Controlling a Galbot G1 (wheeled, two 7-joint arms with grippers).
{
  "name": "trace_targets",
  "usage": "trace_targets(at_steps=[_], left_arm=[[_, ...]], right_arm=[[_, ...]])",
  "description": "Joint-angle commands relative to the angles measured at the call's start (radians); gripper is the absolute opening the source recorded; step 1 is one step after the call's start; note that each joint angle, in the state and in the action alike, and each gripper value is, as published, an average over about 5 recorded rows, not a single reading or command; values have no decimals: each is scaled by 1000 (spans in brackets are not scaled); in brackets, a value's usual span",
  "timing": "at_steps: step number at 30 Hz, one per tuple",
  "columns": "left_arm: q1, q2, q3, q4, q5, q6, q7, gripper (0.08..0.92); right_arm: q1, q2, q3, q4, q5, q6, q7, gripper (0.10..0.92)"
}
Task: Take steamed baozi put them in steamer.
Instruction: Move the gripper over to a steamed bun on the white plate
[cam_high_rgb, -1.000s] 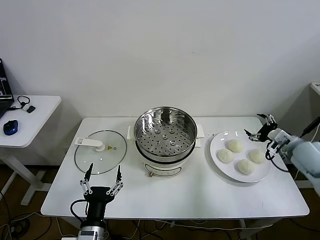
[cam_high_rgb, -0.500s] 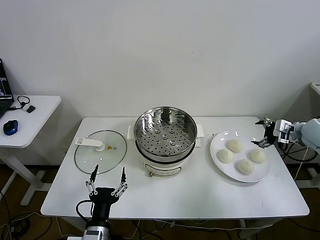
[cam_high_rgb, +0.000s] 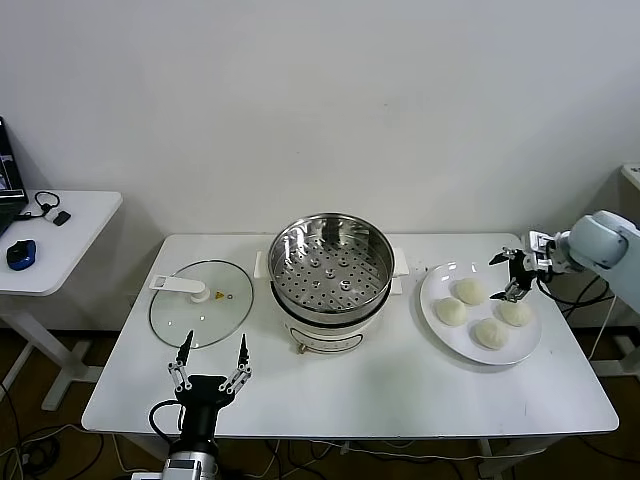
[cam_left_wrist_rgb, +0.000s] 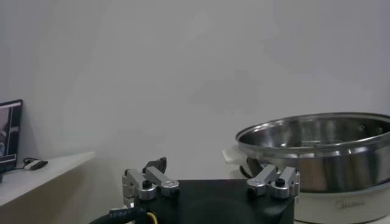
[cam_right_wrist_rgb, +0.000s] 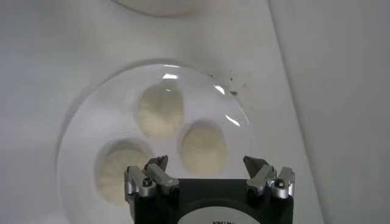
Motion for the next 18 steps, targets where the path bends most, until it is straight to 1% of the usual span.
trace_targets(at_steps=[1,8,18], left_arm=[[-3,-4,-8,8,-6,1,1,823],[-5,-1,-18,13,-12,3,4,823],[-10,4,-24,26,-15,5,6,823]], right_arm=[[188,219,-256,-278,10,72,-65,823],[184,303,-309,-389,-14,94,-81,823],[102,345,-268,-418,-27,110,-103,823]])
